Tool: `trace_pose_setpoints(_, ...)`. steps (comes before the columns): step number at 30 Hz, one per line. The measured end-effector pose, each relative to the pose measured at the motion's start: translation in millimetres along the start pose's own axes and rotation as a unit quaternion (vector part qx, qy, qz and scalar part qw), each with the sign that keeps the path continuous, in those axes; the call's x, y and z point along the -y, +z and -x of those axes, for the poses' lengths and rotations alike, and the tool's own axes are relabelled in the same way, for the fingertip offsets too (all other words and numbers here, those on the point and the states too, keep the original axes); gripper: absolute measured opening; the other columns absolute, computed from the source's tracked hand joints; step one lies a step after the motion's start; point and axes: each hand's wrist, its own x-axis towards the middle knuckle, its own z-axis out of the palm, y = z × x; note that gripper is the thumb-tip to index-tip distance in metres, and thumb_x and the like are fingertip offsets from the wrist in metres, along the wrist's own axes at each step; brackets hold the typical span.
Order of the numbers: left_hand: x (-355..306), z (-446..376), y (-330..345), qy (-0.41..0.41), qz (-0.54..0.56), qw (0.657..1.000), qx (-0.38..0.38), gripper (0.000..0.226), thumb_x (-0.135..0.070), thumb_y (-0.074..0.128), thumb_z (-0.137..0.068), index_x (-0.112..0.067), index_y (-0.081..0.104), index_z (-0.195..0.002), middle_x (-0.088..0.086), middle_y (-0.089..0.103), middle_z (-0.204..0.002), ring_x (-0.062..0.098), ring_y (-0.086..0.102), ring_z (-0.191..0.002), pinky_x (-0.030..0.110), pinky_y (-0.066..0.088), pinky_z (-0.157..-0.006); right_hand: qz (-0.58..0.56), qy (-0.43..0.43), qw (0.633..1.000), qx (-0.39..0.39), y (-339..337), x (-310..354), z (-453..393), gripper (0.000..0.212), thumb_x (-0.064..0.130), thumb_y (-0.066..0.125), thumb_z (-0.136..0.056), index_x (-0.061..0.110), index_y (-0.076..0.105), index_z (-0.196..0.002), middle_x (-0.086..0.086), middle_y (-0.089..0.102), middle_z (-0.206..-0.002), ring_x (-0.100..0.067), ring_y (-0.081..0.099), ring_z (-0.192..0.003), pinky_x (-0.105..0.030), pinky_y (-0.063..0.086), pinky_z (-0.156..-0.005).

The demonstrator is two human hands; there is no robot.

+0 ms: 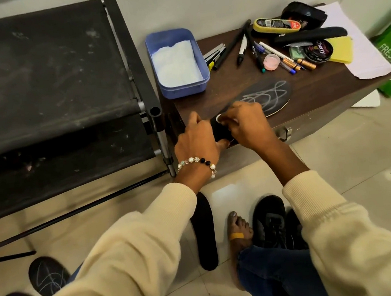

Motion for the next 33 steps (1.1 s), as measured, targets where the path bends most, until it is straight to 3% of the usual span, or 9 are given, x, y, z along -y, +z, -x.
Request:
trace_pose_setpoints(2, 0.1, -0.5, 0.0, -0.003, -0.002, 1.0, 0.001, 0.05, -0.05, 0.073, -0.077, -0.02, 0.062, -0.114, -0.001, 0.042, -0.124, 0.03, 0.06, -0.093, 0.034, 0.043, -0.063, -0.002, -0.023, 1.0, 0.007, -4.2, -0.8, 7.7, 0.028, 0.008, 0.056, -0.089, 0.011, 0.07, -0.113, -0.015, 0.064, -0.109, -0.032, 0.056, -0.103, -0.032, 0.036, -0.085)
trace_pose_setpoints(7, -1.5, 2.1, -0.7, 0.001, -0.014, 1.0, 0.003, 0.05, -0.048, 0.072, -0.079, -0.02, 0.059, -0.118, 0.001, 0.041, -0.127, 0.03, 0.059, -0.096, 0.033, 0.041, -0.063, 0.038, 0.074, 0.997, 0.002, -2.4, -11.0, 2.3, 0.029, 0.009, 0.055, -0.09, 0.012, 0.068, -0.116, -0.014, 0.061, -0.116, -0.031, 0.055, -0.107, -0.038, 0.044, -0.09)
trace_pose_setpoints(14, -1.2, 2.3, -0.6, 0.006, -0.027, 1.0, 0.001, 0.052, -0.052, 0.071, -0.078, -0.021, 0.06, -0.118, 0.0, 0.041, -0.13, 0.032, 0.06, -0.096, 0.034, 0.043, -0.064, -0.003, -0.027, 0.999, 0.037, -13.4, -4.1, 29.0, 0.028, 0.009, 0.056, -0.092, 0.012, 0.067, -0.117, -0.011, 0.063, -0.113, -0.026, 0.057, -0.104, -0.033, 0.044, -0.09)
trace_pose_setpoints(21, -2.1, 3.9, -1.6, 0.009, -0.029, 1.0, 0.001, 0.049, -0.05, 0.071, -0.08, -0.017, 0.06, -0.115, 0.001, 0.041, -0.128, 0.029, 0.06, -0.092, 0.032, 0.043, -0.064, 0.012, 0.132, 0.991, -0.016, -10.2, -24.3, 24.7, 0.024, 0.009, 0.059, -0.09, 0.008, 0.068, -0.112, -0.013, 0.062, -0.111, -0.027, 0.058, -0.101, -0.037, 0.048, -0.09)
trace_pose_setpoints(25, -3.4, 3.8, -0.7, 0.006, -0.034, 0.999, -0.004, 0.05, -0.051, 0.071, -0.079, -0.017, 0.061, -0.115, 0.001, 0.042, -0.128, 0.03, 0.06, -0.092, 0.033, 0.041, -0.062, -0.012, 0.072, 0.997, 0.041, -11.7, -4.8, 35.2, 0.025, 0.01, 0.056, -0.092, 0.011, 0.068, -0.113, -0.009, 0.063, -0.111, -0.025, 0.058, -0.101, -0.035, 0.046, -0.091)
trace_pose_setpoints(29, -4.6, 3.2, -0.2, 0.001, -0.038, 0.999, -0.007, 0.049, -0.052, 0.071, -0.079, -0.017, 0.062, -0.113, 0.001, 0.042, -0.128, 0.029, 0.06, -0.091, 0.033, 0.04, -0.061, -0.014, 0.016, 0.999, 0.033, -14.4, -3.8, 40.9, 0.027, 0.01, 0.055, -0.092, 0.013, 0.068, -0.115, -0.01, 0.064, -0.113, -0.025, 0.056, -0.105, -0.03, 0.042, -0.09)
trace_pose_setpoints(33, -5.1, 3.9, -1.0, 0.002, -0.039, 0.999, 0.003, 0.05, -0.049, 0.07, -0.081, -0.017, 0.059, -0.118, 0.002, 0.041, -0.133, 0.028, 0.06, -0.093, 0.031, 0.039, -0.062, -0.001, 0.114, 0.994, -0.002, -14.8, -27.1, 34.1, 0.028, 0.007, 0.058, -0.09, 0.012, 0.067, -0.115, -0.008, 0.063, -0.116, -0.022, 0.056, -0.107, -0.028, 0.041, -0.095)
